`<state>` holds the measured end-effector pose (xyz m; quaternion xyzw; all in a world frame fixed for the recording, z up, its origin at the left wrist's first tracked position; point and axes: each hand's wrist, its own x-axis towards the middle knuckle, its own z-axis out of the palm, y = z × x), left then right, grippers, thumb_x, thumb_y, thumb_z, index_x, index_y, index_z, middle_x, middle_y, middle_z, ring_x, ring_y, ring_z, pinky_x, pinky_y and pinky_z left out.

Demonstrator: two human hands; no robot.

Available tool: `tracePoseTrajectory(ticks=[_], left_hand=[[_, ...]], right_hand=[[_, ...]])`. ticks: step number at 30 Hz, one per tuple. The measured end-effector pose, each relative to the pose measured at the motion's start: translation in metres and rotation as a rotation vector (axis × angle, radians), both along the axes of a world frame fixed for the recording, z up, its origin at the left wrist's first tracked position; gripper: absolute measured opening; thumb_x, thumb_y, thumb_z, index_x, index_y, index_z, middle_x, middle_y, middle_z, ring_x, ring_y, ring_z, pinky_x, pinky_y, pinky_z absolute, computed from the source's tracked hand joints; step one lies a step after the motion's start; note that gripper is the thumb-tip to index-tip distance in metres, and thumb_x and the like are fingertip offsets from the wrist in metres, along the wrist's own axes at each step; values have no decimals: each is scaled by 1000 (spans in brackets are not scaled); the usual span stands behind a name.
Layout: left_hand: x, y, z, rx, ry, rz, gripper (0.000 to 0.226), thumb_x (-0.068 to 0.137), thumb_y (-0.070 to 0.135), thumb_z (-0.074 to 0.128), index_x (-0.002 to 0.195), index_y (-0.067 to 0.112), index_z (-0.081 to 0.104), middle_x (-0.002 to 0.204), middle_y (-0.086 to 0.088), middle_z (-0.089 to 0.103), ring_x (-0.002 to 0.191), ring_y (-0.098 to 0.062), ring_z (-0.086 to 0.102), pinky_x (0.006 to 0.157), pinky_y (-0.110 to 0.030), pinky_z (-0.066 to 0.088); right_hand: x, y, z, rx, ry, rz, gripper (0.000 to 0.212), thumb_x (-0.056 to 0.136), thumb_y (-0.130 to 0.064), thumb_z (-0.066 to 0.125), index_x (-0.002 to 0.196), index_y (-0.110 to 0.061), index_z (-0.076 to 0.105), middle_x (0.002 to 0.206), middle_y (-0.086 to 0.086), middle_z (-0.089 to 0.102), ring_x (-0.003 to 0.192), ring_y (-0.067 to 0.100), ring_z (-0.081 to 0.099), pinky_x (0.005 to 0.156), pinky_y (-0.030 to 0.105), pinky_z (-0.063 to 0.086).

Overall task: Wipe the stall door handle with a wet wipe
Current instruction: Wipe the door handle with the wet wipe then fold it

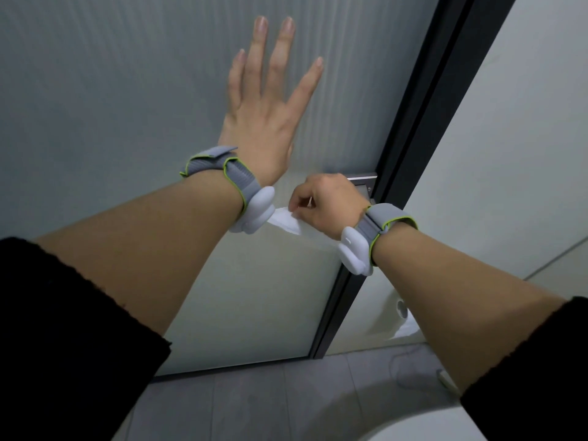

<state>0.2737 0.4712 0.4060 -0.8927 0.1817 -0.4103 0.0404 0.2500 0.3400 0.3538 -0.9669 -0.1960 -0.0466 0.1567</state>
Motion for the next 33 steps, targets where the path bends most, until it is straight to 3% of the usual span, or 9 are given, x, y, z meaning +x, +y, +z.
tracePoseTrajectory(ticks=[7,15,22,33], left_hand=[[5,-7,-13,107,-14,-120,88,67,-2,55,146,19,24,158,-17,15,145,-38,12,116,-47,12],[14,-6,-19,112,-15,-141,101,59,20,76,145,21,25,157,-17,20,143,-43,16,114,-52,12],[13,-7,-22,95,-7,-131,98,62,18,75,146,21,23,158,-16,17,144,-42,13,115,-52,8],[11,-10,-26,92,12,-103,97,65,15,73,147,21,20,159,-16,14,144,-42,11,115,-52,7]], right_hand=[[-5,-15,-5,-58,-60,-2,22,81,-18,62,100,-21,72,104,6,67,102,26,56,85,32,45],[-3,-8,-14,23,-100,36,20,80,-20,66,98,-20,74,103,6,68,102,26,56,87,34,46],[-4,-25,-12,20,-119,12,18,80,-20,68,96,-20,76,93,7,67,97,27,57,83,33,47],[-8,-21,-22,-9,-207,-2,20,84,-18,60,98,-20,74,95,8,68,99,30,55,78,34,46]])
